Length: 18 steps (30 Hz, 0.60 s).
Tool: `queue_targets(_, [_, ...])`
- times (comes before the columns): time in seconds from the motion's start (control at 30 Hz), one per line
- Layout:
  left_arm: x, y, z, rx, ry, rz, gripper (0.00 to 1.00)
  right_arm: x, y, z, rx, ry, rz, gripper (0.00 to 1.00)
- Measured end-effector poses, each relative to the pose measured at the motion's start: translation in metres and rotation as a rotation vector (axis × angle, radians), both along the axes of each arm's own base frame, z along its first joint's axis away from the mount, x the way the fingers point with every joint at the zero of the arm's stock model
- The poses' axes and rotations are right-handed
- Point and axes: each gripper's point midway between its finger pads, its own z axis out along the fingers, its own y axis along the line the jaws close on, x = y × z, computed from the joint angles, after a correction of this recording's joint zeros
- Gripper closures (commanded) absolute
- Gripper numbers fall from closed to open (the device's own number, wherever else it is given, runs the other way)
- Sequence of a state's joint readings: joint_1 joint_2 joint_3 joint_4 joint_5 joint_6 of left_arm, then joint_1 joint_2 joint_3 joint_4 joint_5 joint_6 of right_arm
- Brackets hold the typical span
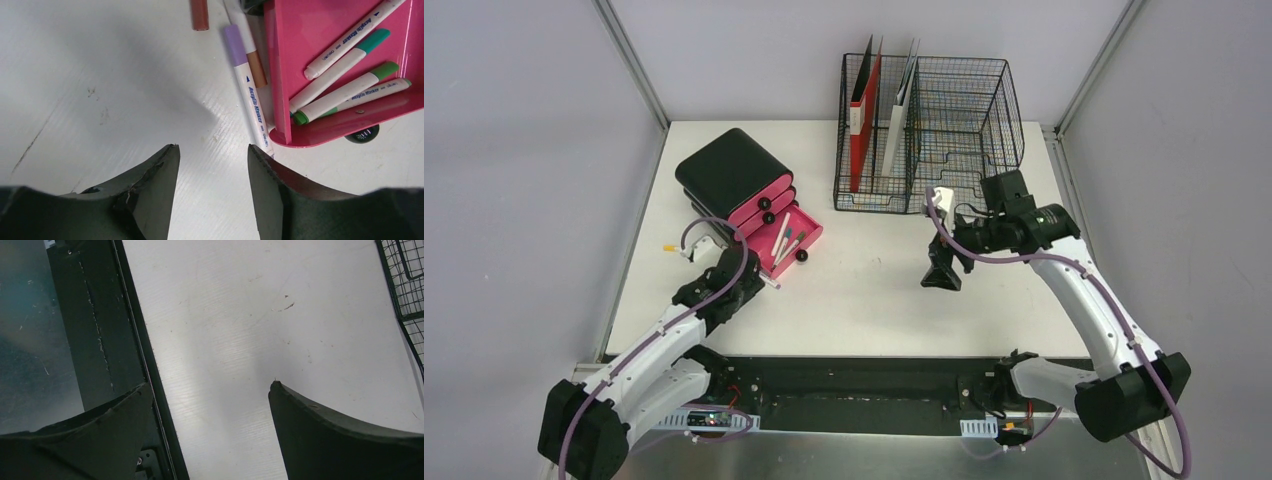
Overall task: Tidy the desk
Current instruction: Pick up the folder from the center of the board.
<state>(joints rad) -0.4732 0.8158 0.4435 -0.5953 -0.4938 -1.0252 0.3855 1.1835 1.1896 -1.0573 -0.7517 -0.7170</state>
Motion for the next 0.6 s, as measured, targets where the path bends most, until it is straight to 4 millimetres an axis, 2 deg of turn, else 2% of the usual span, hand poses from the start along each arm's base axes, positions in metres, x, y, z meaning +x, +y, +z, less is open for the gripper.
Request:
queue_targets(0.2, [0.003,0.003,-0.007,-0.023,0.057,0.02,0.6,-0.002,-0.003,-0.009,0.005,-0.006,0.0,0.1])
queue_targets(0.6, [0.019,-0.005,-0.018,-0.086,0.084,0.006,0.6,-0.001,-0.002,-0.01,0.005,-0.011,0.005,0.09])
